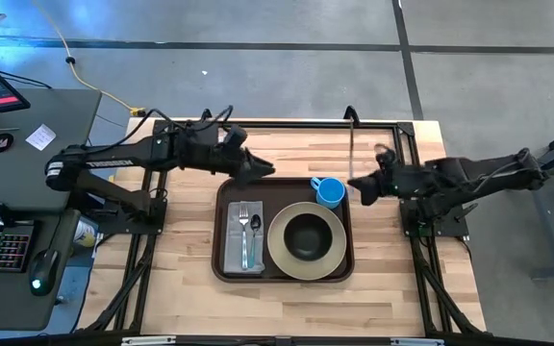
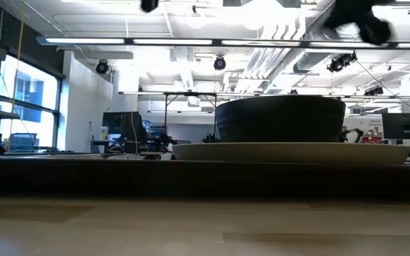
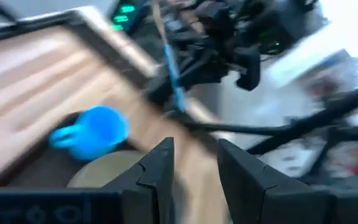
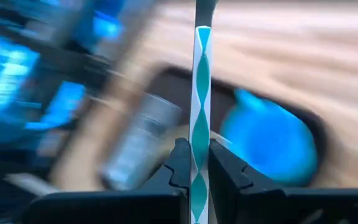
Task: Set up tray
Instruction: Put the blue patterned knife on the gray napkin to the left of the blue patterned fork
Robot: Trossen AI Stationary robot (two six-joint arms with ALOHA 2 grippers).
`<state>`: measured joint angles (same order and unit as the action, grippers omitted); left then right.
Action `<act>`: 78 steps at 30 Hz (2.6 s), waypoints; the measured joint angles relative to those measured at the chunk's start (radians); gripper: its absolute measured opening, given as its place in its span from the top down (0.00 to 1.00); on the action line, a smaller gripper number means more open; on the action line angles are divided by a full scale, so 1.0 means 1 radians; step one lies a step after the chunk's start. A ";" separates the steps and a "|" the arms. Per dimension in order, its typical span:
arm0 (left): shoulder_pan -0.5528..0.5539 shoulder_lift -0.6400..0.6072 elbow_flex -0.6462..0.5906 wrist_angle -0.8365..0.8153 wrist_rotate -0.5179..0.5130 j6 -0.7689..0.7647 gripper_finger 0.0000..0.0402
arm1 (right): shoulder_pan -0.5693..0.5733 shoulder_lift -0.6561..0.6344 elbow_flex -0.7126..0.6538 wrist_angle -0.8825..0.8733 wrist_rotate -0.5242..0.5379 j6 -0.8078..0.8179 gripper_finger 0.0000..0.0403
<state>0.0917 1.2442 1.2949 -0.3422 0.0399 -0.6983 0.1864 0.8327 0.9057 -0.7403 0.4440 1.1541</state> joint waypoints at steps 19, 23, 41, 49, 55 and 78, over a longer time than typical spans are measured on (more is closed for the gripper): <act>0.059 0.135 -0.001 0.404 0.284 -0.137 0.61 | -0.090 0.297 0.163 0.684 -0.260 -0.383 0.95; 0.059 0.136 -0.001 0.408 0.225 -0.133 0.61 | -0.111 0.338 0.189 0.741 -0.299 -0.400 0.95; 0.059 0.135 -0.001 0.571 0.292 -0.013 0.61 | -0.149 0.370 0.195 0.875 -0.384 -0.405 0.95; 0.059 0.148 0.001 0.575 0.279 -0.013 0.61 | -0.154 0.371 0.193 0.887 -0.385 -0.414 0.95; 0.058 0.148 0.001 0.555 0.263 -0.006 0.61 | -0.154 0.372 0.192 0.911 -0.390 -0.414 0.95; 0.058 0.151 0.000 0.579 0.289 0.015 0.61 | -0.154 0.373 0.192 0.904 -0.398 -0.412 0.95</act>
<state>0.1501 1.3952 1.2945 0.2363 0.3287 -0.6830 0.0326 1.2053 1.0981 0.1637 0.0463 0.7418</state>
